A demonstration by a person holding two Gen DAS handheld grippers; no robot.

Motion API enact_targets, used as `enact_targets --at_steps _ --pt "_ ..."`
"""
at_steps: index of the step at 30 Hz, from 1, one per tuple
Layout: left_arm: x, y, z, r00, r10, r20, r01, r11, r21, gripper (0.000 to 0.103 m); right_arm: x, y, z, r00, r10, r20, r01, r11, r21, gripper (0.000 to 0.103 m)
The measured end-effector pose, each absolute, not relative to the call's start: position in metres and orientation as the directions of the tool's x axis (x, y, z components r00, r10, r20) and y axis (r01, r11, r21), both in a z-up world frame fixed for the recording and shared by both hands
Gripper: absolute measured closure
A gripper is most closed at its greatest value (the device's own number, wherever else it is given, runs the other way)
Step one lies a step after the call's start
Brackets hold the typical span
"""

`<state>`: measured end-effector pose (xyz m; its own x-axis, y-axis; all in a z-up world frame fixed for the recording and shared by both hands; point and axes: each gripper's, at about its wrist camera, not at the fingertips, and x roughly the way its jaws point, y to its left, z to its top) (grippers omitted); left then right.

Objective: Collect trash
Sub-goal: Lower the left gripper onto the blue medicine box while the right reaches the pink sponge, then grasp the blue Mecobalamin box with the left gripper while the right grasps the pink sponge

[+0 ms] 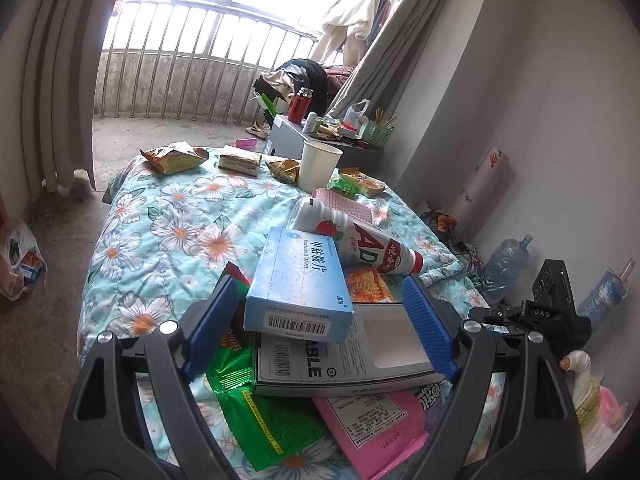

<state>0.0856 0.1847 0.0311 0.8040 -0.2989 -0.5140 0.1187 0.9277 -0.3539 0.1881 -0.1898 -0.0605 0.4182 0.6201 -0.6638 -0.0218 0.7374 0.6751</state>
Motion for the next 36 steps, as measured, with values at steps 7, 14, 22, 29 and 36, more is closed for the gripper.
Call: enact_targets --at_steps 7,14,22,29,36 --pt "0.117 0.180 0.032 0.759 -0.285 -0.586 0.131 0.948 -0.291 0.019 0.208 -0.171 -0.043 0.419 0.638 -0.646 -0.073 0.733 0.676 0.025" --pt "0.170 0.172 0.029 0.590 -0.334 -0.735 0.226 0.942 -0.247 0.018 0.223 -0.159 -0.024 0.417 0.618 -0.666 -0.123 0.765 0.632 0.025" --pt "0.211 0.173 0.002 0.365 -0.379 -0.850 0.252 0.919 -0.302 0.018 0.289 -0.140 0.010 0.402 0.622 -0.672 -0.172 0.772 0.612 0.024" --pt "0.223 0.177 -0.011 0.319 -0.400 -0.859 0.221 0.913 -0.342 0.018 0.382 -0.107 -0.012 0.289 0.647 -0.706 -0.063 0.748 0.661 0.024" --pt "0.232 0.170 -0.015 0.275 -0.410 -0.870 0.225 0.907 -0.357 0.018 0.430 -0.078 -0.068 0.127 0.643 -0.756 0.023 0.760 0.650 0.025"
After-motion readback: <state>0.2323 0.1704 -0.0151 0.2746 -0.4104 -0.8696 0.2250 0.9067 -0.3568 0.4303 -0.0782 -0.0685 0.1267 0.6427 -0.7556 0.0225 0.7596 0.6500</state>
